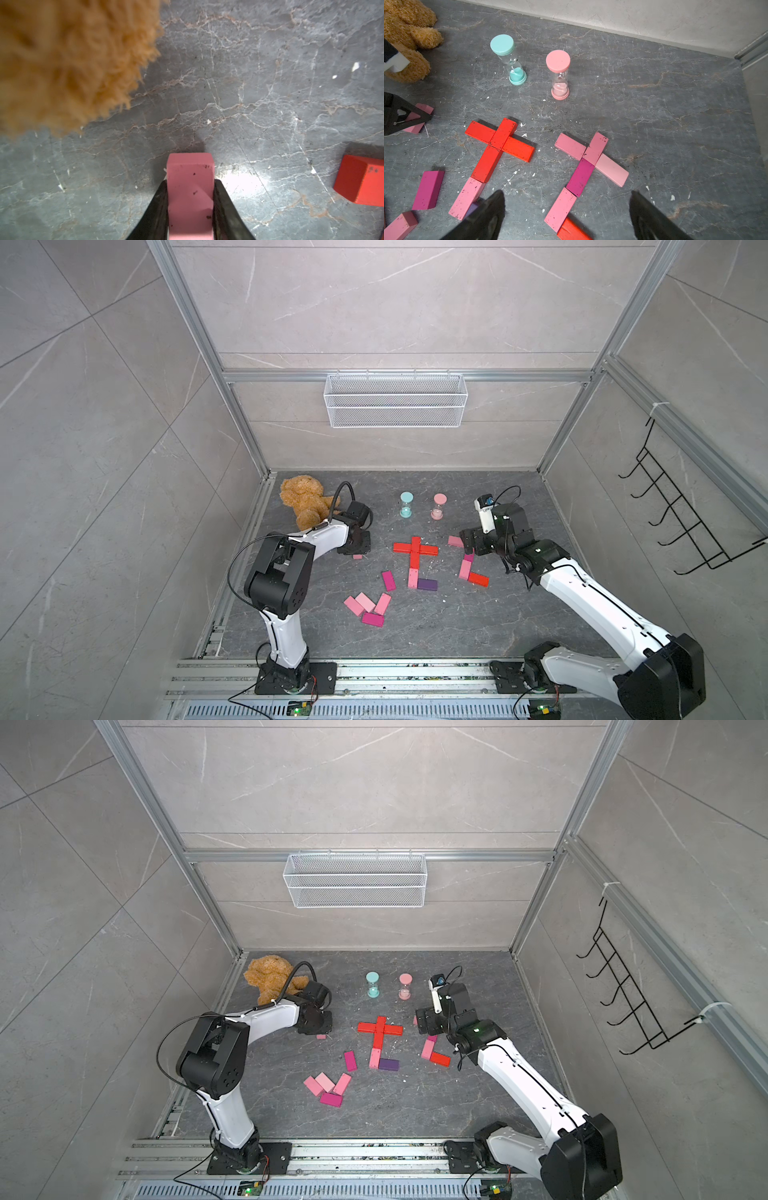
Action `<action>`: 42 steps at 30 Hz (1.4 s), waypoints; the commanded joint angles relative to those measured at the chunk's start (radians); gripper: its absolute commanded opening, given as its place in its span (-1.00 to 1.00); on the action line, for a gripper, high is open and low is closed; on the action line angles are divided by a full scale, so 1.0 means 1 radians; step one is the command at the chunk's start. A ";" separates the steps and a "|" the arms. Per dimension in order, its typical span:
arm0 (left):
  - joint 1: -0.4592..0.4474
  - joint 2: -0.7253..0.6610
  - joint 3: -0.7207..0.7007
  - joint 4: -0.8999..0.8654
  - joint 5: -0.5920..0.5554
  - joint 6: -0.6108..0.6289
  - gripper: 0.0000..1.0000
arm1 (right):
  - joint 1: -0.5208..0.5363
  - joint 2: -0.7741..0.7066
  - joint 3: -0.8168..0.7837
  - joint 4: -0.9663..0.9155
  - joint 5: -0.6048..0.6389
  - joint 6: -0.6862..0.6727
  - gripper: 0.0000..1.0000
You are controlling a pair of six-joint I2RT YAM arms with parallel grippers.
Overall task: Assemble the letter t with building blocks
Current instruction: Place the building block at the center of the board, then pick up the building block from the center of the board.
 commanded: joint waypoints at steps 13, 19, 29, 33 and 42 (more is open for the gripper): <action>0.003 0.013 0.022 -0.043 0.001 0.029 0.05 | 0.001 -0.011 -0.008 -0.023 -0.002 0.014 0.88; 0.003 -0.044 0.013 -0.077 -0.002 0.020 0.39 | 0.001 -0.009 -0.009 -0.022 -0.005 0.014 0.88; -0.023 -0.231 -0.041 -0.156 0.005 -0.011 0.65 | 0.001 0.003 -0.009 -0.004 -0.019 0.015 0.92; -0.083 -0.304 -0.073 -0.193 -0.011 -0.062 0.65 | 0.001 0.003 -0.008 0.001 -0.022 0.014 0.94; -0.339 -0.344 -0.121 -0.185 -0.095 -0.311 0.61 | 0.000 0.005 -0.014 0.007 -0.048 0.017 0.94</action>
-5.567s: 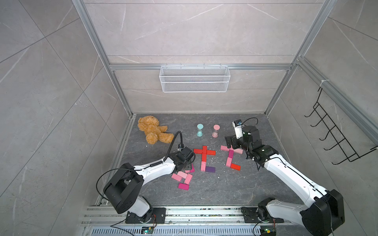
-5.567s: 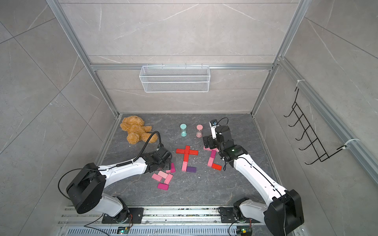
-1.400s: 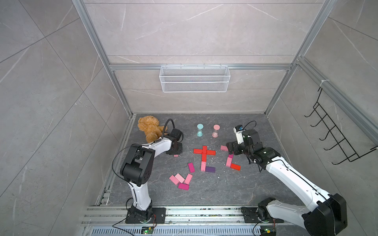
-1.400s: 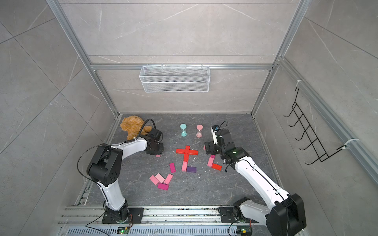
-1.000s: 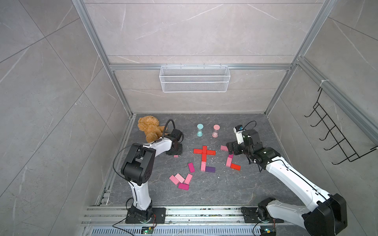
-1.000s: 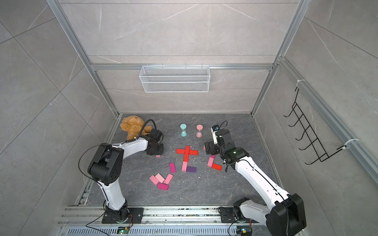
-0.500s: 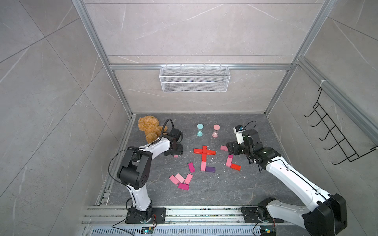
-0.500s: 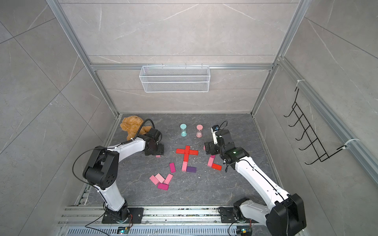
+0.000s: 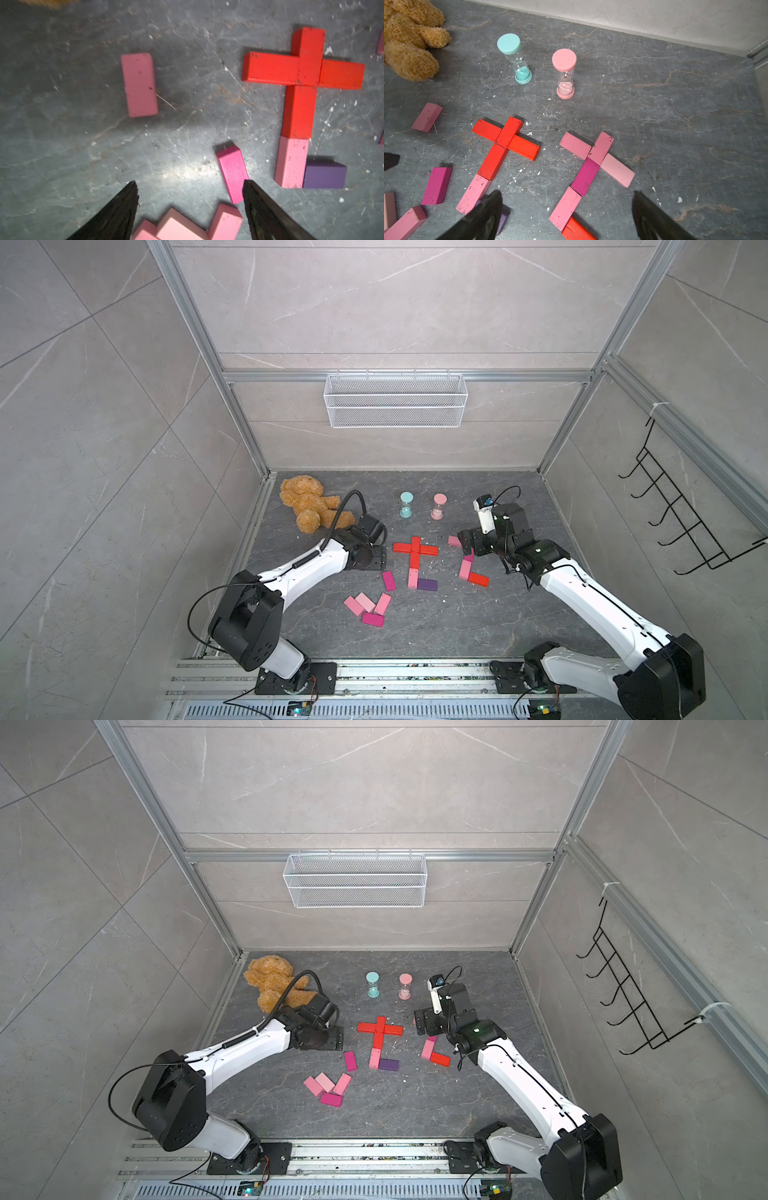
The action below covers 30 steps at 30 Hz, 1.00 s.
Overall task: Assemble the letter t with building blocks
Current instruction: Pick up the building block from the center of the board.
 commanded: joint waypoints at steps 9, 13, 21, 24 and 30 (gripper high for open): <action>-0.208 0.095 -0.023 0.047 -0.153 -0.333 0.51 | -0.001 -0.015 -0.019 0.000 -0.024 0.022 0.93; -0.225 0.170 -0.011 0.075 -0.149 -0.354 0.44 | 0.001 -0.031 -0.018 -0.003 -0.038 0.029 0.93; -0.232 0.254 0.002 0.096 -0.186 -0.382 0.26 | 0.000 -0.075 -0.032 -0.010 -0.050 0.041 0.93; -0.231 0.285 0.006 0.105 -0.192 -0.379 0.19 | 0.001 -0.083 -0.032 -0.013 -0.058 0.047 0.92; -0.230 0.322 0.004 0.124 -0.182 -0.378 -0.18 | 0.001 -0.112 -0.029 -0.035 -0.063 0.057 0.91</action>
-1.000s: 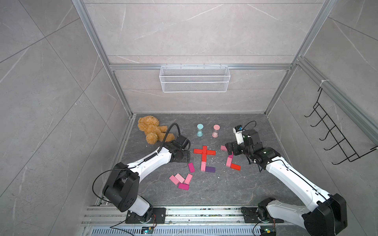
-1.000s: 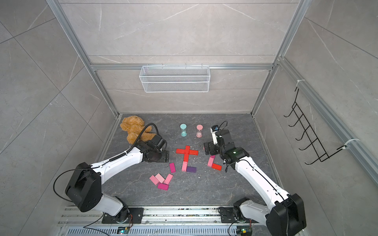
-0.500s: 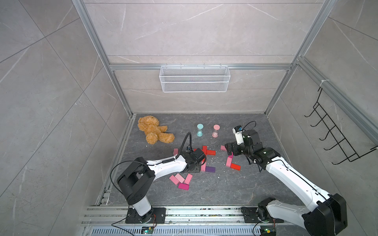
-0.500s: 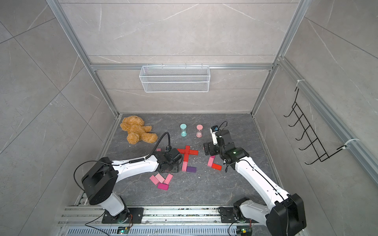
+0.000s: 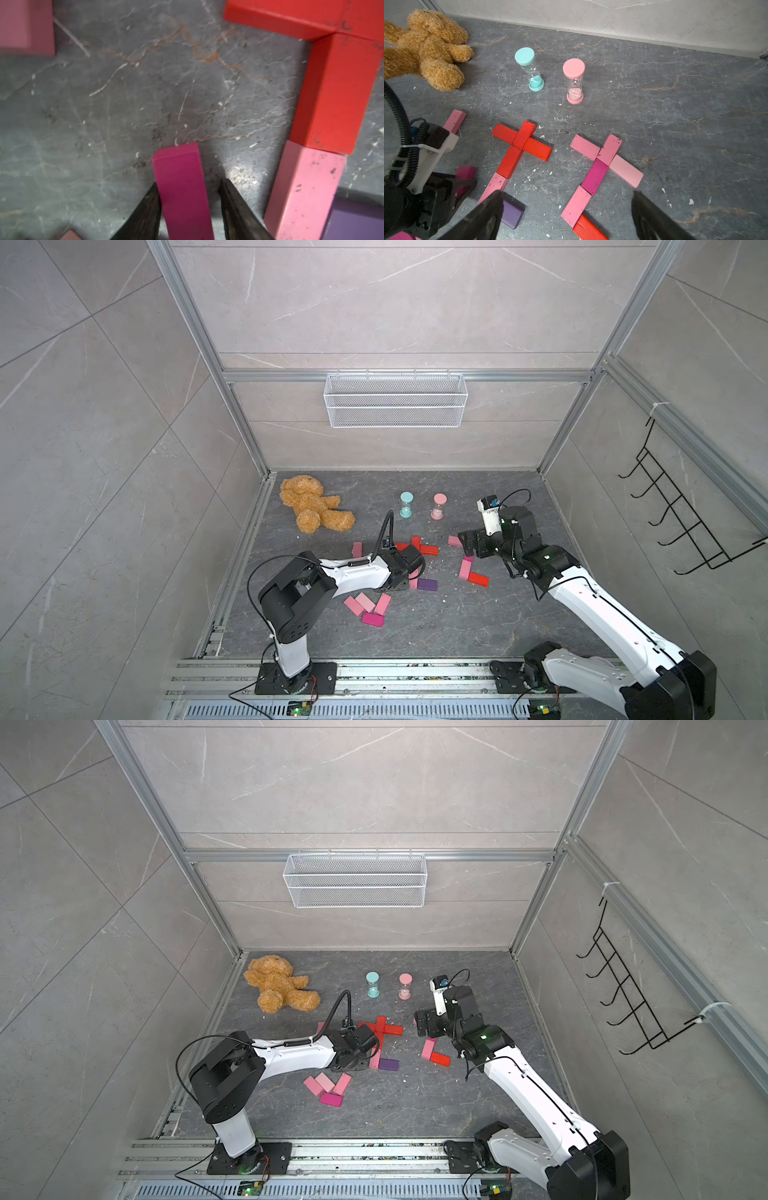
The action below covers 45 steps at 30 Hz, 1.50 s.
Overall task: Assemble the letter t with building blocks
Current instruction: Pick up the building block from the center of the board, then assemble the building block at the center of the board.
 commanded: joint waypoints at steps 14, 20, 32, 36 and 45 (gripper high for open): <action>0.071 -0.137 -0.090 -0.040 0.025 0.171 -0.85 | 0.001 -0.046 0.013 -0.058 -0.044 0.033 0.90; 0.191 -0.325 -0.079 -0.107 0.075 0.515 -1.00 | 0.001 -0.047 0.027 -0.063 -0.030 0.033 0.90; 0.483 -0.615 -0.133 -0.119 0.437 1.307 -1.00 | 0.002 -0.017 0.023 -0.052 -0.060 0.039 0.90; 0.515 -0.571 -0.074 -0.239 0.469 1.551 -1.00 | 0.002 -0.027 0.022 -0.042 -0.081 0.039 0.90; 0.689 -0.293 0.098 -0.345 0.495 1.877 -1.00 | 0.002 -0.029 0.022 -0.027 -0.101 0.036 0.91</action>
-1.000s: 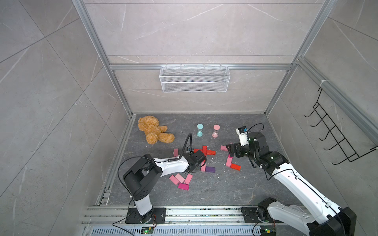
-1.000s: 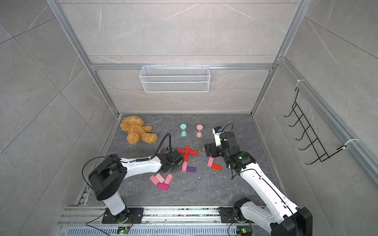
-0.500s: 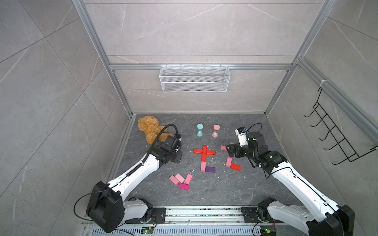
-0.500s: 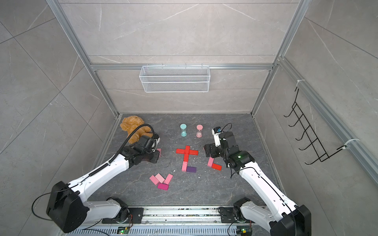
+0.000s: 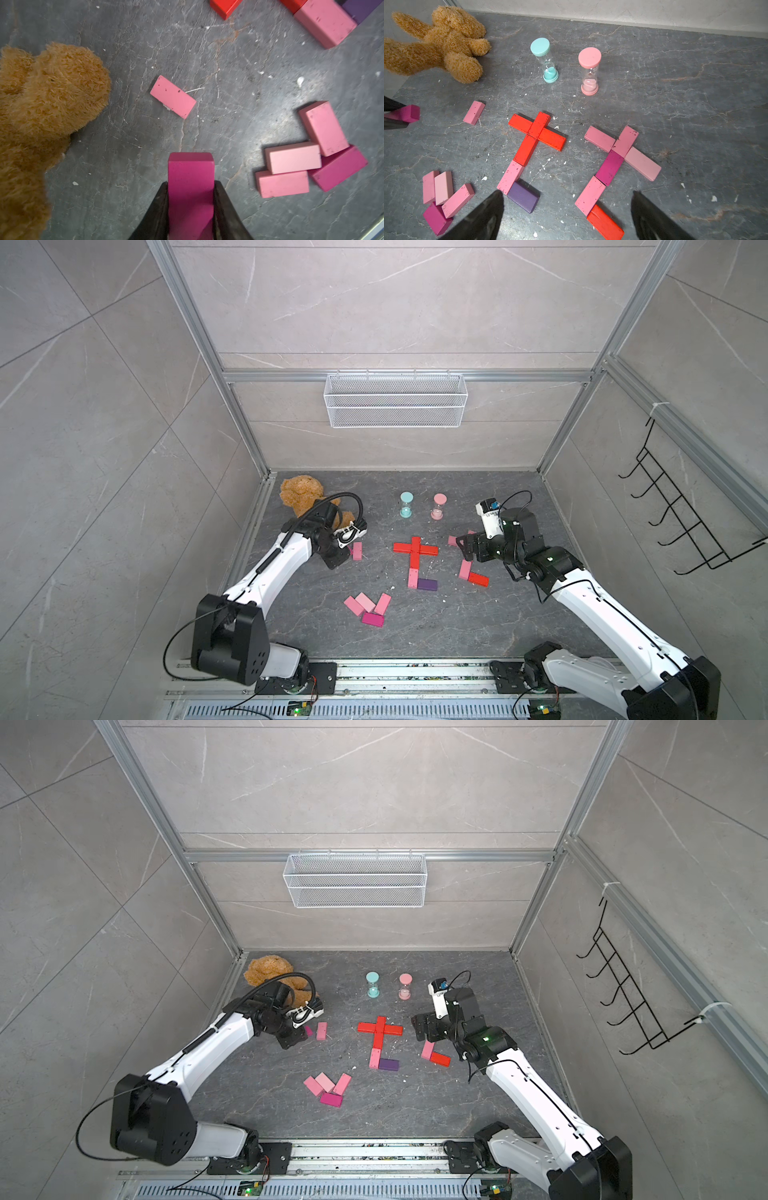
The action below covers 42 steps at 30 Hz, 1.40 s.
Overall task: Assemble the letter t with building blocks
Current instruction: Assemble the building block at the center of the board.
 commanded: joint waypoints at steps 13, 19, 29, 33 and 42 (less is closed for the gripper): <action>0.043 0.258 0.082 0.087 -0.015 0.347 -1.00 | 0.002 -0.031 0.024 0.019 0.035 -0.010 0.95; 0.044 0.281 0.025 0.193 -0.047 0.420 -1.00 | 0.002 -0.002 0.044 0.027 0.021 -0.015 0.96; 0.040 0.349 0.062 0.176 0.011 0.467 -1.00 | 0.001 -0.009 0.040 0.024 0.030 -0.020 0.98; 0.040 0.379 0.069 0.162 0.038 0.486 -1.00 | 0.002 -0.019 0.048 0.009 0.046 -0.033 0.99; 0.041 0.450 0.075 0.124 0.010 0.509 -0.99 | 0.002 -0.029 0.057 -0.003 0.055 -0.045 1.00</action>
